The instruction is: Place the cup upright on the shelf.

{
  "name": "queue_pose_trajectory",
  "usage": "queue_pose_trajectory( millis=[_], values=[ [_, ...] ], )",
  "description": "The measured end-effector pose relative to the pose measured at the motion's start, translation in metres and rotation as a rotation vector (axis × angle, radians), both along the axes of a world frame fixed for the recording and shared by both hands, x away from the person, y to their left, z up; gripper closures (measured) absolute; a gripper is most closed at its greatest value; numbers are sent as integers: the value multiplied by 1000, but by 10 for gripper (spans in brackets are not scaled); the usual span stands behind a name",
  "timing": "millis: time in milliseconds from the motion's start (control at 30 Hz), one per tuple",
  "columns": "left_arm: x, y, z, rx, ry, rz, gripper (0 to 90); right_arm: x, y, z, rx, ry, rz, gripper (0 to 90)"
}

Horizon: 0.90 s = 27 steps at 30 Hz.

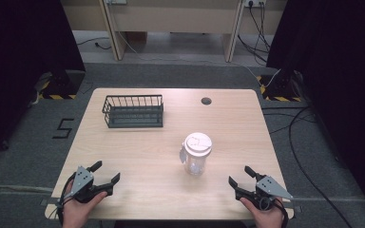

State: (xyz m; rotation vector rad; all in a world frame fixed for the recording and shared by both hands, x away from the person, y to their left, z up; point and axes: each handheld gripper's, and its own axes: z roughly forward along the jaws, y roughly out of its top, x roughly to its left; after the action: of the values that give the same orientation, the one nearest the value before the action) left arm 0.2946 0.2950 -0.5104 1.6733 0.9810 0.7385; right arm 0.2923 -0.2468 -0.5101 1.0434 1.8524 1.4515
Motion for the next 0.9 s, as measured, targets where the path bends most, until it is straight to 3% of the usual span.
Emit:
queue_pose_trajectory(
  millis=[100, 900],
  values=[
    [0, 0, 0, -3, -2, 2, 147, -1, 3, 1, -23, -4, 20, 245],
    [-2, 0, 3, -13, -18, 4, 148, 1, 17, 6, -1, 3, 82, 225]
  ],
)
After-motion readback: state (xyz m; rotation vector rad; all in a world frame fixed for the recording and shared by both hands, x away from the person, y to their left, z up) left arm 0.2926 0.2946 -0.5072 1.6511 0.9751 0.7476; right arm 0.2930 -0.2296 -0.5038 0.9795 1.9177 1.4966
